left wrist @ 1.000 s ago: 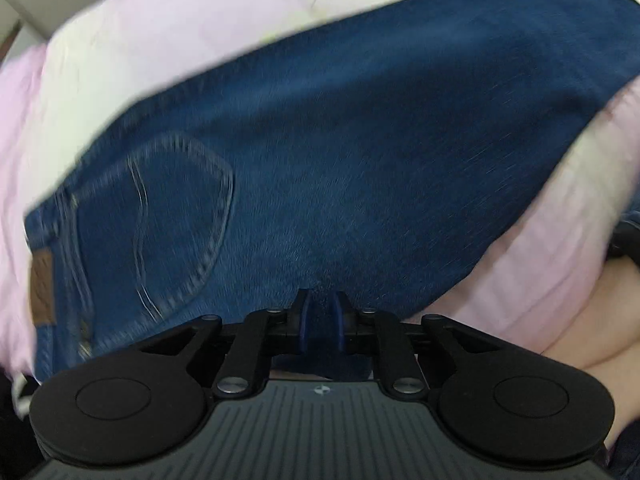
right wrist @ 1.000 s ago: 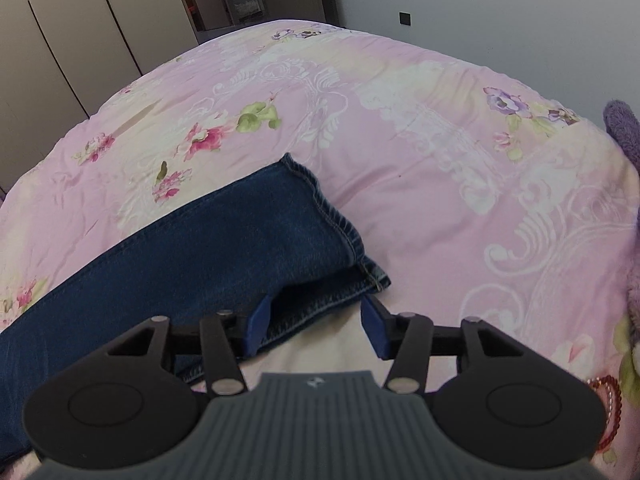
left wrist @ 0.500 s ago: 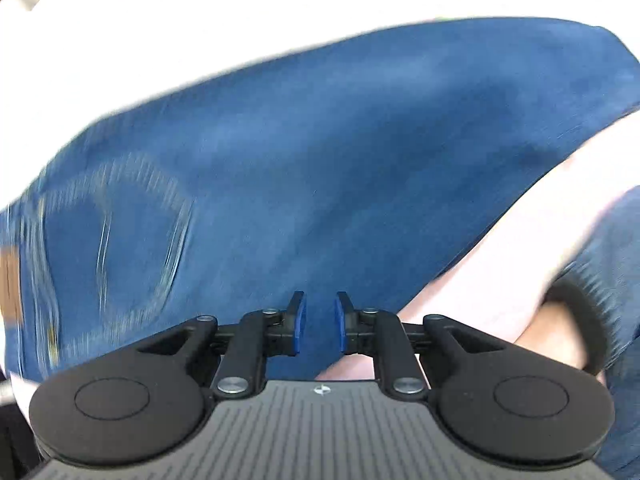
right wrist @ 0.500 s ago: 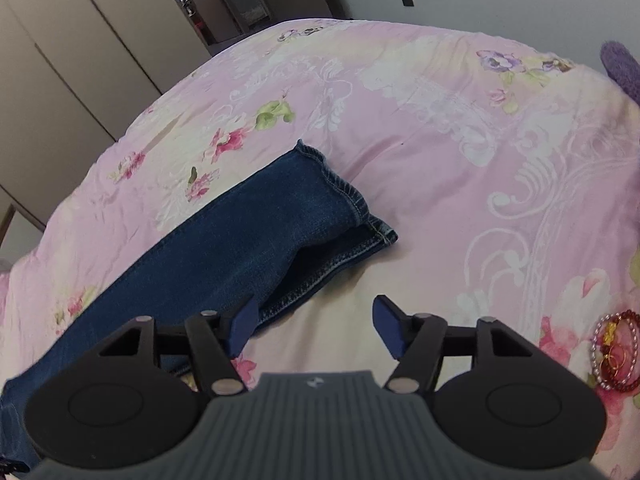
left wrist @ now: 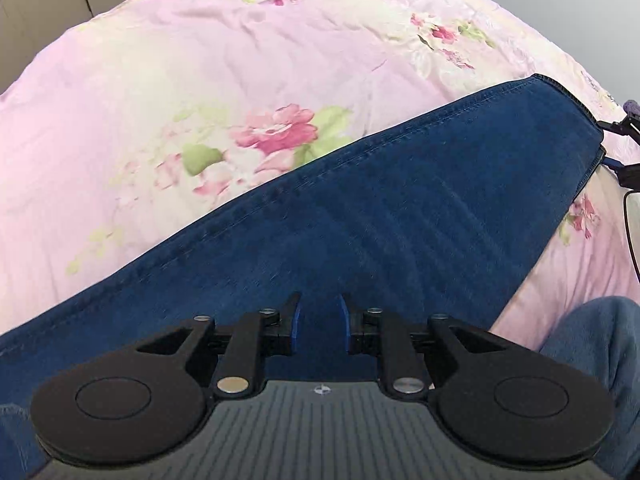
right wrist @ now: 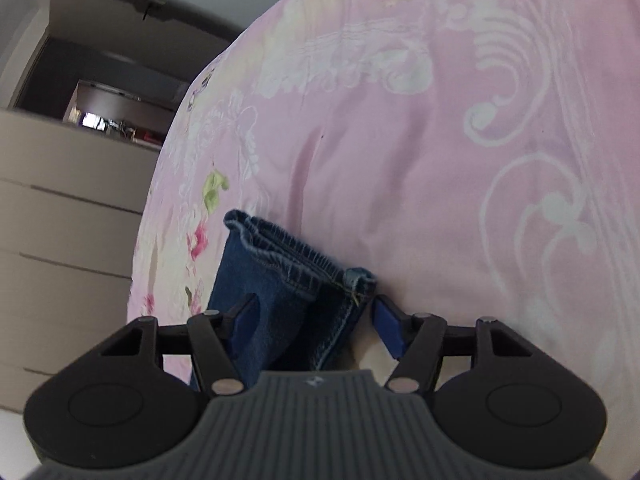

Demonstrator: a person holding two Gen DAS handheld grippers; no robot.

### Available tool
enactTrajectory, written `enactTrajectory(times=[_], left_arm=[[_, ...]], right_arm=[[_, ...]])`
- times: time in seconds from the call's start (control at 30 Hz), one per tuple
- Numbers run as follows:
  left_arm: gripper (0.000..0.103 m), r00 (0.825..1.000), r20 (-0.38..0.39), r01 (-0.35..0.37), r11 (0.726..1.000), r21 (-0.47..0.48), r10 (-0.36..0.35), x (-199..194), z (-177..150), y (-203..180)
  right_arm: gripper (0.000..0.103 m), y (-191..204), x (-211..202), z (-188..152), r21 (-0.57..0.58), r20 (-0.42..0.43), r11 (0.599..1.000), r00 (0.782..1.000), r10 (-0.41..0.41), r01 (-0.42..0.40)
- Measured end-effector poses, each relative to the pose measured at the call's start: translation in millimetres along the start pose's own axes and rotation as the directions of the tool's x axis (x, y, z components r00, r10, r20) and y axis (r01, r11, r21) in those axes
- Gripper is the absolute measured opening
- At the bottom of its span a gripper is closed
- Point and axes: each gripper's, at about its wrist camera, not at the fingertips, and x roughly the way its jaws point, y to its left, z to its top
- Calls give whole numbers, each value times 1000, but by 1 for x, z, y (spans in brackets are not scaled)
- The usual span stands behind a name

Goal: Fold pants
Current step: 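Grasp the leg hems with the right tool and lift them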

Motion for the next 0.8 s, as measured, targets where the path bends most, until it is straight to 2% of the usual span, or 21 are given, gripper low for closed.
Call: enactTrajectory(times=[0.17, 0.23, 0.27, 0.3, 0.4, 0.53, 0.73, 0.8], left_arm=[[26, 1000, -15, 7, 1000, 6, -6, 17, 9, -4], [26, 1000, -5, 22, 1000, 10, -22, 21, 12, -3], [26, 999, 2, 32, 999, 24, -32, 21, 13, -4], [26, 999, 8, 41, 998, 50, -41, 20, 14, -7], [27, 998, 30, 57, 987, 153, -62, 18, 16, -18], [27, 997, 77, -16, 973, 229, -2, 25, 25, -25], [28, 996, 80, -61, 979, 192, 47, 73, 42, -24], [28, 994, 97, -67, 985, 159, 52, 72, 40, -23]], right_arm=[[59, 16, 17, 6, -78, -33, 996, 999, -44, 41], [39, 14, 22, 4, -76, -37, 996, 998, -48, 45], [15, 13, 23, 3, -84, -30, 994, 997, -69, 66], [10, 11, 25, 3, -92, -34, 994, 997, -67, 63], [8, 13, 21, 1, -130, -6, 990, 999, -53, 51], [5, 45, -4, 1, -237, 23, 971, 1000, 10, -4], [5, 125, -46, -10, -388, 44, 918, 993, 109, -84], [5, 156, -58, -19, -437, 41, 892, 988, 147, -115]])
